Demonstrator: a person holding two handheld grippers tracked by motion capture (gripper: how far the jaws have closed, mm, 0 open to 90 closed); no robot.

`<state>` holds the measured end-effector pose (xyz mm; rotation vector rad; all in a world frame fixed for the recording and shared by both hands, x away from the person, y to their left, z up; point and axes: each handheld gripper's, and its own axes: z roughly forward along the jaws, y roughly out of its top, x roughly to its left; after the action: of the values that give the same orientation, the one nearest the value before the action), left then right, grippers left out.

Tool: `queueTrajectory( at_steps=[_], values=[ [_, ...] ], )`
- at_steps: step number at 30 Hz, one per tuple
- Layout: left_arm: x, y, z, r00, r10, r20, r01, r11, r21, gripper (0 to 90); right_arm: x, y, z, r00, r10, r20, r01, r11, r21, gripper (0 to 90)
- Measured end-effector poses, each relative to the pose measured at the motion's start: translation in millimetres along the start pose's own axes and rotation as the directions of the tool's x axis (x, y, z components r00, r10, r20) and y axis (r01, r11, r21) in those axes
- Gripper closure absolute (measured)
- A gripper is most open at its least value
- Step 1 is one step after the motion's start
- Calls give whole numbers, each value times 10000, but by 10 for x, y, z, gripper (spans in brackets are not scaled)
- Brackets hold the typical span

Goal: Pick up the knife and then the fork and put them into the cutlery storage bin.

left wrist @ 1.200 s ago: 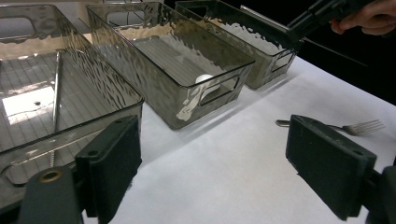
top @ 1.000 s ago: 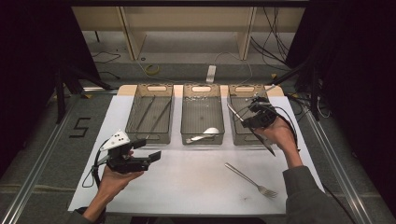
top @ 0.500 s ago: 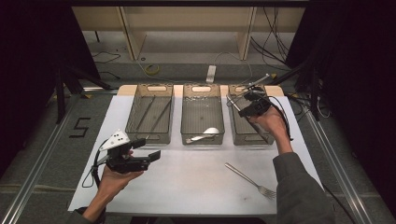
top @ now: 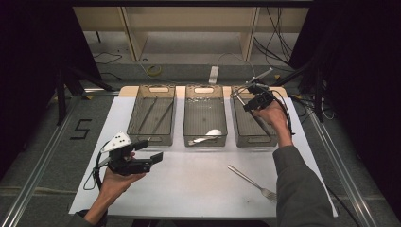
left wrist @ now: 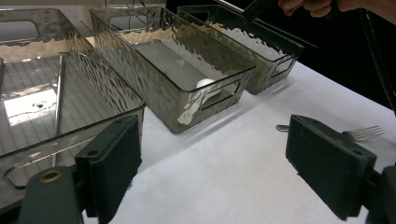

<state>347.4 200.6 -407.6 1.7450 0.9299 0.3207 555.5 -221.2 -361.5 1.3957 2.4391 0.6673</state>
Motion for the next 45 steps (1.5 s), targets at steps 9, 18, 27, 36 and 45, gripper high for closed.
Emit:
queueTrajectory(
  at_steps=[9, 18, 27, 36, 45],
  values=[
    [-9, 5, -6, 10000, 9, 14, -9, 10000, -44, 178, -52, 63, 98, 9997, 187, 125, -188, 9997, 132, 807],
    [-9, 6, -1, 10000, -2, 72, 2, 10000, -57, 178, -110, 81, 196, 9983, 518, 270, -525, 9983, 268, 807],
    [-10, 9, 3, 10000, -45, 85, 46, 9999, -112, 178, -146, 98, 275, 9975, 608, 366, -622, 9974, 373, 807],
    [-11, 7, 3, 9999, 27, 123, -27, 10000, -69, 178, -199, 113, 338, 9955, 876, 371, -888, 9956, 310, 805],
    [-16, 7, 4, 9998, 52, 181, -50, 9999, -103, 178, -254, 200, 317, 9859, 1662, 212, -1661, 9861, -42, 647]
  ],
)
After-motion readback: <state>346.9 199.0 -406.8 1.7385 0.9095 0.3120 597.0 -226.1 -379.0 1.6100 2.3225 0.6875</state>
